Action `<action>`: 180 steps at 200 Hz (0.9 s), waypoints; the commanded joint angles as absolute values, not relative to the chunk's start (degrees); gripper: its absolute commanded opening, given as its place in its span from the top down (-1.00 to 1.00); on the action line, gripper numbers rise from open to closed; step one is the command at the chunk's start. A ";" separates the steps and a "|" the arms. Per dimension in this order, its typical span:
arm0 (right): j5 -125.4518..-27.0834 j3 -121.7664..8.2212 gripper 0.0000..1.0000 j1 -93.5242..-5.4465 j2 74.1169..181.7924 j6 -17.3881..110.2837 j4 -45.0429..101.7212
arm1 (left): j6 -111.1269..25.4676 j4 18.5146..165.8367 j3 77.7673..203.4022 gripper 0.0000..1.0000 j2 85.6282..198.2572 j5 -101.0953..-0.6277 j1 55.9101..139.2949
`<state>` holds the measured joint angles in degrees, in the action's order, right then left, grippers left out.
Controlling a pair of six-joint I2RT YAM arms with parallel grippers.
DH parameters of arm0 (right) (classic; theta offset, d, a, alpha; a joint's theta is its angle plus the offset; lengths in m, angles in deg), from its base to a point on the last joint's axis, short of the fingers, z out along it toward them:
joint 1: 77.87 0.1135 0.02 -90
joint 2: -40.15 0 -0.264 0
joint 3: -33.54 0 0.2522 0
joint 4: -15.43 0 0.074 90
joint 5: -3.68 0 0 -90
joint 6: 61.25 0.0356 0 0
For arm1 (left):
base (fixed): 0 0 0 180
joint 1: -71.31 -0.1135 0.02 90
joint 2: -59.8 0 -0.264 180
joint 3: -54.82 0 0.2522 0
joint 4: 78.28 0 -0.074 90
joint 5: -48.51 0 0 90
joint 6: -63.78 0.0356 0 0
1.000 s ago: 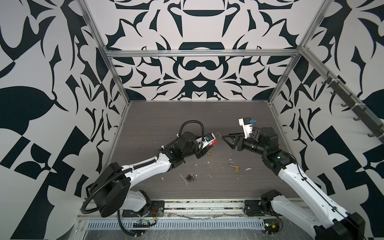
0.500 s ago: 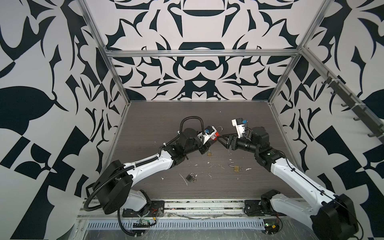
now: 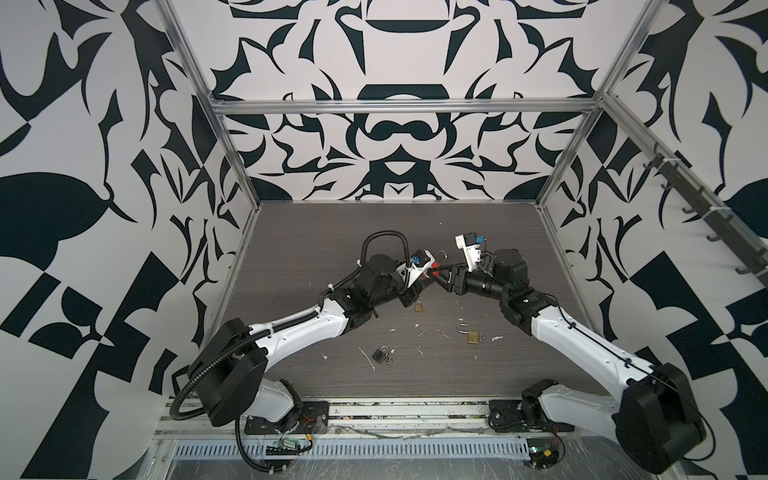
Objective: Lock with the key
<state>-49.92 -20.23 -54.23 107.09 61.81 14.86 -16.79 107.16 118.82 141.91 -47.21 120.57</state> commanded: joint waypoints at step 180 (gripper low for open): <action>-61.15 -24.13 1.00 -53.79 103.01 57.88 11.71 | -19.20 107.44 112.77 -0.98 131.55 -38.90 119.60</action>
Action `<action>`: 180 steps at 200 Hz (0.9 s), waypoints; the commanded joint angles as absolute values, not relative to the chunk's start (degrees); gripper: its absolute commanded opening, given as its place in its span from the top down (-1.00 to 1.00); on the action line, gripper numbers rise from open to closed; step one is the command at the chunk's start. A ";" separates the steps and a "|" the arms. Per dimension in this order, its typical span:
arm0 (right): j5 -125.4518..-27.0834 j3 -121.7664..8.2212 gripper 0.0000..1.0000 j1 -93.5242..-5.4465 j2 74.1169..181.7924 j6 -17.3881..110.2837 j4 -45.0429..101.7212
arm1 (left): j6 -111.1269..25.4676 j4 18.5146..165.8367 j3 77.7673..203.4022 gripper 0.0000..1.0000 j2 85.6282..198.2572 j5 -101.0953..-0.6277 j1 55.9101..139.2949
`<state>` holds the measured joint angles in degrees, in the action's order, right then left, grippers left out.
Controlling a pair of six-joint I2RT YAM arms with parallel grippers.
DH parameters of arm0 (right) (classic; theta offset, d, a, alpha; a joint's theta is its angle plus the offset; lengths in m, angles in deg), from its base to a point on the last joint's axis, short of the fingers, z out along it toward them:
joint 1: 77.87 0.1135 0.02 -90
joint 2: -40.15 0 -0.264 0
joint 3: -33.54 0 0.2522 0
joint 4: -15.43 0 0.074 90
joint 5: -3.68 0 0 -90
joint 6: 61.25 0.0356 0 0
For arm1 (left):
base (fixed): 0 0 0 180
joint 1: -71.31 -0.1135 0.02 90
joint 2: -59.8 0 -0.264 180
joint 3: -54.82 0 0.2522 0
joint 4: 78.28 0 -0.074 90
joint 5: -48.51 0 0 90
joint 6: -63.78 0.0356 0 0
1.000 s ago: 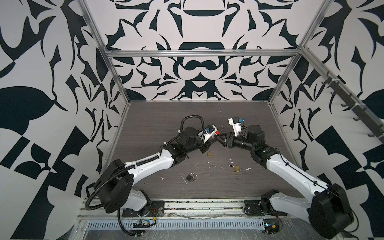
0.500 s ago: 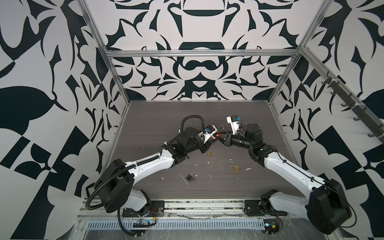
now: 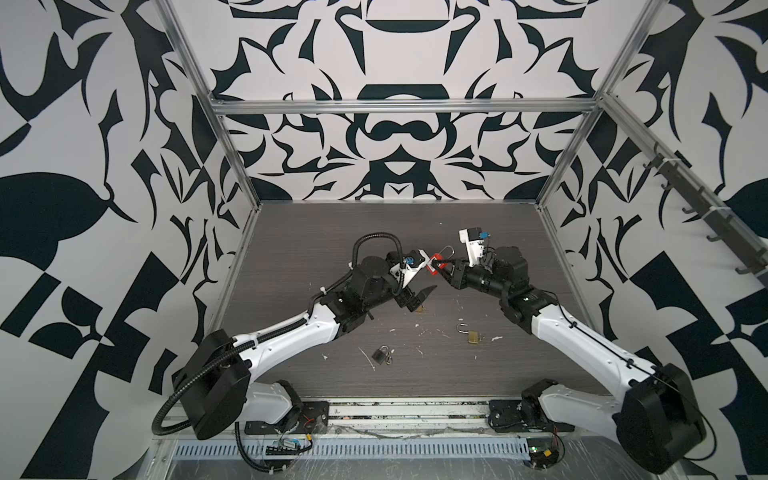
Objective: Lock with the key
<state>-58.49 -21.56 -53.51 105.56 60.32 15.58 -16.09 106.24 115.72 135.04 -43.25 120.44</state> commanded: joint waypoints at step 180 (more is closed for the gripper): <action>-40.48 -25.87 1.00 -57.54 110.73 76.53 -5.41 | -62.76 152.82 103.20 -0.59 144.09 -66.41 106.21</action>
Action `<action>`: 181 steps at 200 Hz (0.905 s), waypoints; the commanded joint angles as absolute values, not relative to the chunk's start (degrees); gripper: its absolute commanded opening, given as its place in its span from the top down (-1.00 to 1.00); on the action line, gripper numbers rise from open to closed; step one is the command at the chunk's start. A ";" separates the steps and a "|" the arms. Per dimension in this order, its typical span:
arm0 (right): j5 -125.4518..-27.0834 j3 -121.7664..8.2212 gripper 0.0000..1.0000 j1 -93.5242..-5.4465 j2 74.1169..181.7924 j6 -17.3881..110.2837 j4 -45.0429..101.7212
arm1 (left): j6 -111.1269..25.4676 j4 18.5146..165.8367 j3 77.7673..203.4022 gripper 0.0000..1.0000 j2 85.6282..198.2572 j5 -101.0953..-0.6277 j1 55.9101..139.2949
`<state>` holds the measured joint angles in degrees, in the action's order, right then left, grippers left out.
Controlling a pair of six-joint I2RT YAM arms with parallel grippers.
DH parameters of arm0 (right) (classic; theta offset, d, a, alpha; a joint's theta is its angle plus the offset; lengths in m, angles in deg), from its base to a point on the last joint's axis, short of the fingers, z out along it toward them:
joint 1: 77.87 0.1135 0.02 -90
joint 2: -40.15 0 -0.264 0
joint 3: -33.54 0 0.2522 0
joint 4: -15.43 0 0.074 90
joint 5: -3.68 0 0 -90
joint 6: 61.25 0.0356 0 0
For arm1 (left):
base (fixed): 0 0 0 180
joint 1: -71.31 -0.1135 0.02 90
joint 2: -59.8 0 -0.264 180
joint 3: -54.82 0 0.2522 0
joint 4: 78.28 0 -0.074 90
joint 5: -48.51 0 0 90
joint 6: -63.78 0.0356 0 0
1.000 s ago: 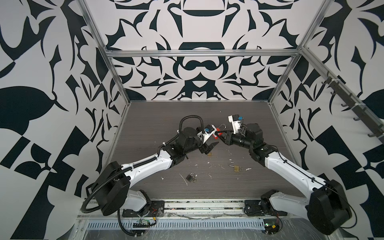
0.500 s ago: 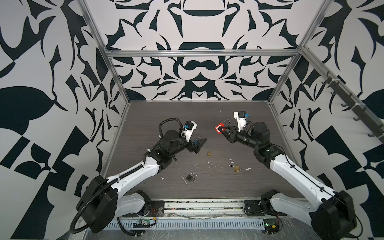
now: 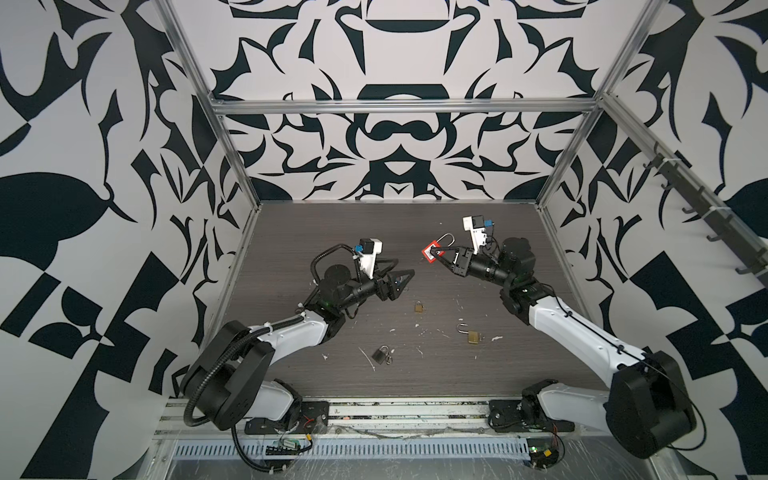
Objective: Lock with the key
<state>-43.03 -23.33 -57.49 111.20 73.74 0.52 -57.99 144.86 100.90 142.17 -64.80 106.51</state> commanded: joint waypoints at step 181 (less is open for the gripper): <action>-40.02 -23.98 1.00 -57.55 112.13 78.60 -9.79 | -63.09 148.49 110.68 -0.17 149.87 -70.21 106.38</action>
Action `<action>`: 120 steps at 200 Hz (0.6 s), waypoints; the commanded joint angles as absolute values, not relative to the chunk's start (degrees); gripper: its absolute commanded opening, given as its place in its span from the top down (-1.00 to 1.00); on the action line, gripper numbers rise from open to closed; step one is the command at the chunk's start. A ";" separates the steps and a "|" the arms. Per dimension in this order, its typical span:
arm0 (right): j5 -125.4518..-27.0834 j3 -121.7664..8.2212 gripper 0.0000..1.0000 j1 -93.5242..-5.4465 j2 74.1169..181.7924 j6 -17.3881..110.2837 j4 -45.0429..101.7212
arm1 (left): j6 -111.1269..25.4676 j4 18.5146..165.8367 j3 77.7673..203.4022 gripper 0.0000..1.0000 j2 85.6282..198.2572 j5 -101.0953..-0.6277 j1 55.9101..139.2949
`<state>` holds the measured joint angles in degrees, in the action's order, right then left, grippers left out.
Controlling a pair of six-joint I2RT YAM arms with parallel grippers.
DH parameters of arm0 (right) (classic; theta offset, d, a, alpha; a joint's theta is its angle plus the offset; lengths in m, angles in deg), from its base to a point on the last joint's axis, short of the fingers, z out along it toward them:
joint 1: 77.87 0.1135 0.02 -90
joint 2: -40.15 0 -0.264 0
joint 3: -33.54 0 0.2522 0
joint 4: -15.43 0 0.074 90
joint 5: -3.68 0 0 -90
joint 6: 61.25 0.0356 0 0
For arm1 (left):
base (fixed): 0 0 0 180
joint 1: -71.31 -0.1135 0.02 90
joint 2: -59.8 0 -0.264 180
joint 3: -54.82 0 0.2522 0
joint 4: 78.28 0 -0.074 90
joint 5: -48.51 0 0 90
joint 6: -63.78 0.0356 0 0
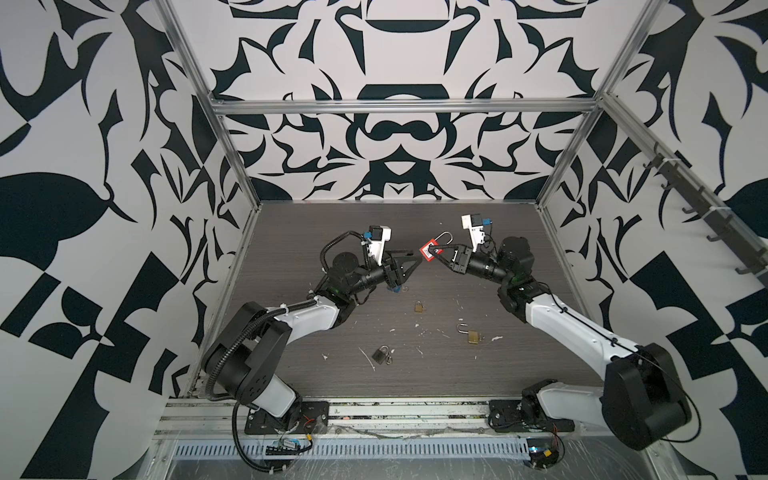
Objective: Lock with the key
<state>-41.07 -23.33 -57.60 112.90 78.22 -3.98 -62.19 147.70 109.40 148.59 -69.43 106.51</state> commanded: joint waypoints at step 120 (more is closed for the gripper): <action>-40.14 -23.20 1.00 -57.56 112.22 78.85 -10.36 | -64.98 150.00 111.31 0.22 150.63 -71.28 106.38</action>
